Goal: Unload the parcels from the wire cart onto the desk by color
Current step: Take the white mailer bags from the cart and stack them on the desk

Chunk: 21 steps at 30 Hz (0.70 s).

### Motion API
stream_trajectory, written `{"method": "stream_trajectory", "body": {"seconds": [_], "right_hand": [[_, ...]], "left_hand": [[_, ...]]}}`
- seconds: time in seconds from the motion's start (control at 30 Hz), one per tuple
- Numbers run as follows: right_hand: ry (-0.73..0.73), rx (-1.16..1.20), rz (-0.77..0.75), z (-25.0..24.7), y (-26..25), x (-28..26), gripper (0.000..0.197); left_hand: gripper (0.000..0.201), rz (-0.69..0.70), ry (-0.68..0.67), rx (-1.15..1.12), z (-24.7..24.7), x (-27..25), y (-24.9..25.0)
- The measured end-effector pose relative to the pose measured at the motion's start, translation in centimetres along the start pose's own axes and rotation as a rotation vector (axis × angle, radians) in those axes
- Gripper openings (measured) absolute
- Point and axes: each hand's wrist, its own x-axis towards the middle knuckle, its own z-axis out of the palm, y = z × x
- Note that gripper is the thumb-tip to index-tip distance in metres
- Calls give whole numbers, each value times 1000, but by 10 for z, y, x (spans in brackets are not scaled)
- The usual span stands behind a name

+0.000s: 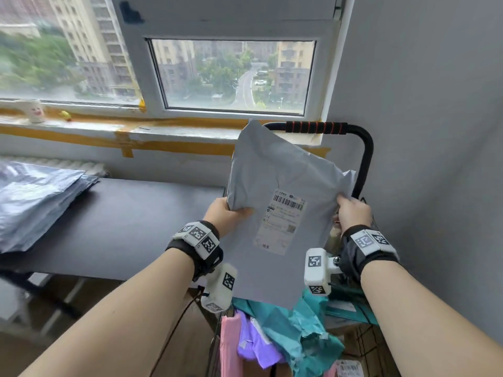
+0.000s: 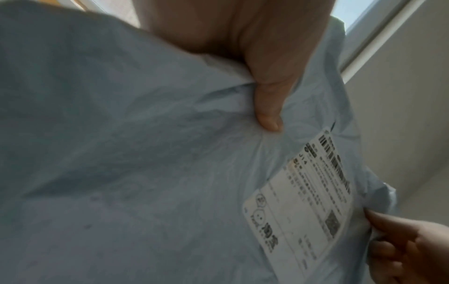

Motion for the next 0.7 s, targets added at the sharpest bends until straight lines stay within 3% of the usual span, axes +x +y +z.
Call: {"method": "stream_trajectory", "body": {"seconds": [0.13, 0.23, 0.33, 0.43, 0.57, 0.7], "right_hand": [[-316, 131, 119, 35, -12, -21, 26], [-595, -81, 126, 58, -13, -37, 12], [-785, -253, 86, 88, -9, -60, 3], [-806, -219, 28, 127, -12, -80, 13], [-791, -150, -76, 194, -23, -115, 5], [-768, -100, -96, 272, -28, -160, 7]], "left_hand": [[29, -52, 162, -128, -33, -18, -3], [26, -59, 245, -185, -72, -13, -12], [18, -73, 296, -203, -108, -10, -20], [14, -94, 371, -194, -144, -15, -28], [44, -106, 502, -101, -211, -21, -57], [32, -139, 564, 41, -294, -26, -97]]}}
